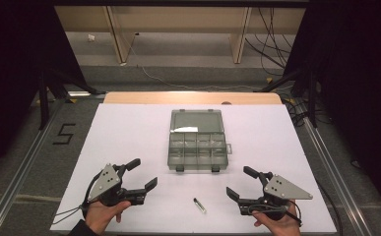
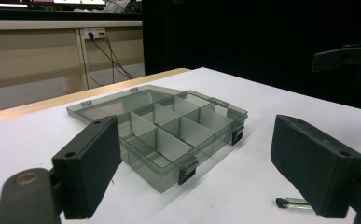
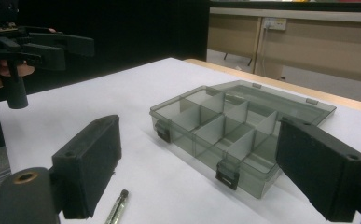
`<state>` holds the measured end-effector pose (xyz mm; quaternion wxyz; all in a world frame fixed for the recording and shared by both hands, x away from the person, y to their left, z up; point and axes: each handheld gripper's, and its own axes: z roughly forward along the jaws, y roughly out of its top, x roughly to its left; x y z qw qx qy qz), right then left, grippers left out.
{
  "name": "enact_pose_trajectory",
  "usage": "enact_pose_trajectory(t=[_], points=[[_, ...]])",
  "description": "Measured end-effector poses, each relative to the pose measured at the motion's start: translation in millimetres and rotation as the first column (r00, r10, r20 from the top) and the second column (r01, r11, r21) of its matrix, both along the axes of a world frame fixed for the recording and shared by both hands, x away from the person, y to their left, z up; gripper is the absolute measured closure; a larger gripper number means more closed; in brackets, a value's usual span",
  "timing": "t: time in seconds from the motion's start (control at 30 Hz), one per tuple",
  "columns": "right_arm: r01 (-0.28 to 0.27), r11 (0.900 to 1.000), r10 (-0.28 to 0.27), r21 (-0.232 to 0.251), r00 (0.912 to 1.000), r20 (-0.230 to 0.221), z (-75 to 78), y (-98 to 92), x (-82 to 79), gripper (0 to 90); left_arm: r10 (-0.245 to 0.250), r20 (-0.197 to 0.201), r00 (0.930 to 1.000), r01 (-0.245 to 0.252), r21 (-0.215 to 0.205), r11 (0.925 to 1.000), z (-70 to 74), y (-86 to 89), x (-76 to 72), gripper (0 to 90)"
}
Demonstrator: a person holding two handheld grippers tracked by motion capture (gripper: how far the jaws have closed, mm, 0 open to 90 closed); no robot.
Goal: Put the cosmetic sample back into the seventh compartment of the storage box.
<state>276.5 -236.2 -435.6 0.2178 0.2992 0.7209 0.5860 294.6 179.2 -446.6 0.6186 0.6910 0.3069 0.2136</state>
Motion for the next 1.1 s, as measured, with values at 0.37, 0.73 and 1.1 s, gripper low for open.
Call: enact_pose_trajectory(t=[0.37,0.73,1.1], points=[[-0.023,1.0,0.023,-0.007,0.9997,0.0,0.0,-0.5,1.1,15.5,-0.017,-0.005,0.9998,0.017,0.005,0.9998,-0.5,-1.2,0.8,15.8],[-0.029,1.0,0.029,-0.001,0.9996,0.004,-1.4,0.2,2.0,15.6,-0.08,-0.017,0.9966,0.081,0.051,0.9954,0.9,-7.2,5.0,16.2],[-0.016,1.0,0.016,-0.027,0.9998,-0.008,-0.8,-1.2,1.1,15.6,-0.124,-0.028,0.9919,0.126,0.11,0.9859,4.8,-15.9,5.6,16.2]])
